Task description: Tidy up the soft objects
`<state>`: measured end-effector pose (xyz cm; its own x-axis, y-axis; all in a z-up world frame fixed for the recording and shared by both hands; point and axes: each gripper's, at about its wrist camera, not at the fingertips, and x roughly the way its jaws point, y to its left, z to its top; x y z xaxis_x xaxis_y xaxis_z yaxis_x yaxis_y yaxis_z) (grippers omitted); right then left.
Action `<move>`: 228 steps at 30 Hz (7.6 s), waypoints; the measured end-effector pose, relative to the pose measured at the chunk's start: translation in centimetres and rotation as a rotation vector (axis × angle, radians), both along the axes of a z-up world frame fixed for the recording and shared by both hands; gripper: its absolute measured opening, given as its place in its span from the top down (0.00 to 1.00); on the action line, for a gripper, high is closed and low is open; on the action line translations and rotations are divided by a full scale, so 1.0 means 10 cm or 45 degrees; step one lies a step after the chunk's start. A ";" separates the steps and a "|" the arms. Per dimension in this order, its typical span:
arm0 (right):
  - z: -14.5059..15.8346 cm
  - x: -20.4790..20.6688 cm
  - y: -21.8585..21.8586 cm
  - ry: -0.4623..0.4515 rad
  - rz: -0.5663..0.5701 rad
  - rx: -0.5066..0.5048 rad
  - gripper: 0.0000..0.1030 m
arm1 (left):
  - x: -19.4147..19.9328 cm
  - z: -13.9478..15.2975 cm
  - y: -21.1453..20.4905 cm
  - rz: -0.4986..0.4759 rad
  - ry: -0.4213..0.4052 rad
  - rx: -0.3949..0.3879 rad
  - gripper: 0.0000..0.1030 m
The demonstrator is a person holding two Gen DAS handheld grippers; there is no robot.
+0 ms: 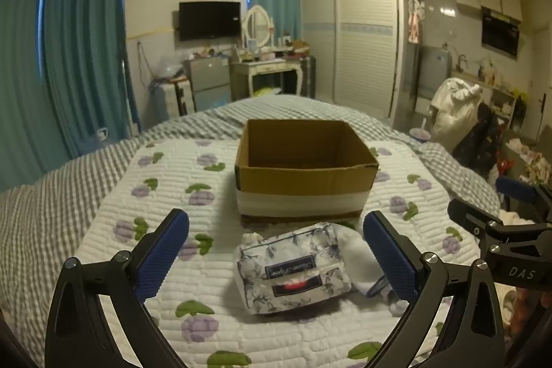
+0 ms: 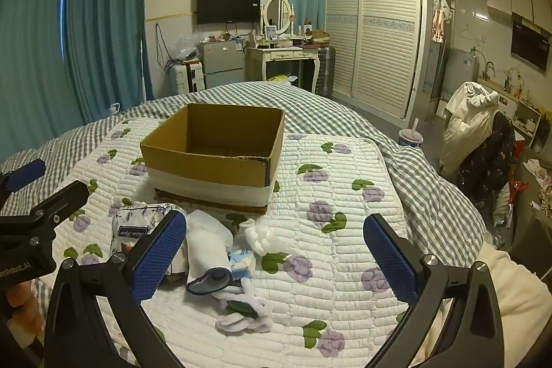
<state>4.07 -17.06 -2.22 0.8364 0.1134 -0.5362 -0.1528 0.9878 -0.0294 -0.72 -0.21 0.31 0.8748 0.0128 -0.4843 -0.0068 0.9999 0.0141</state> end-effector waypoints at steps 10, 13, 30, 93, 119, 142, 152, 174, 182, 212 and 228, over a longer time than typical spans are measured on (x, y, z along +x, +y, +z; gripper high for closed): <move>-0.03 0.01 0.01 0.007 0.003 -0.001 0.00 | 0.04 0.02 0.03 0.003 0.005 -0.007 0.00; -0.02 0.01 0.02 0.006 0.008 -0.003 0.00 | 0.04 0.03 0.02 0.001 0.006 -0.006 0.00; 0.01 0.02 0.04 0.007 0.021 -0.011 0.00 | 0.05 0.02 0.02 0.003 0.014 -0.005 0.00; -1.13 0.70 0.67 0.421 0.384 -0.079 0.72 | 0.38 -0.72 0.18 0.064 0.385 -0.045 0.00; -0.75 0.56 -0.09 0.245 0.308 0.134 0.78 | 0.77 -1.06 0.37 0.137 0.546 -0.166 0.02; -0.36 0.17 -0.05 0.163 0.300 0.090 0.78 | 0.32 -0.41 -0.09 -0.044 0.288 -0.056 0.68; 0.26 0.06 -0.04 0.002 0.294 0.081 0.78 | 0.31 0.25 -0.08 -0.094 0.076 -0.050 0.68; 0.04 2.30 0.42 0.167 0.278 0.139 0.78 | 2.37 -0.19 0.08 -0.017 0.151 0.086 0.68; -0.31 2.47 0.43 0.268 0.315 0.193 0.66 | 2.44 -0.31 0.13 -0.056 0.224 0.037 0.60; -0.07 0.18 -0.23 0.289 0.235 0.003 0.07 | 0.40 -0.07 -0.19 -0.042 0.278 -0.067 0.08; -1.38 0.35 0.08 0.588 0.365 0.041 0.52 | 0.54 -0.97 -0.14 0.033 0.559 -0.159 0.08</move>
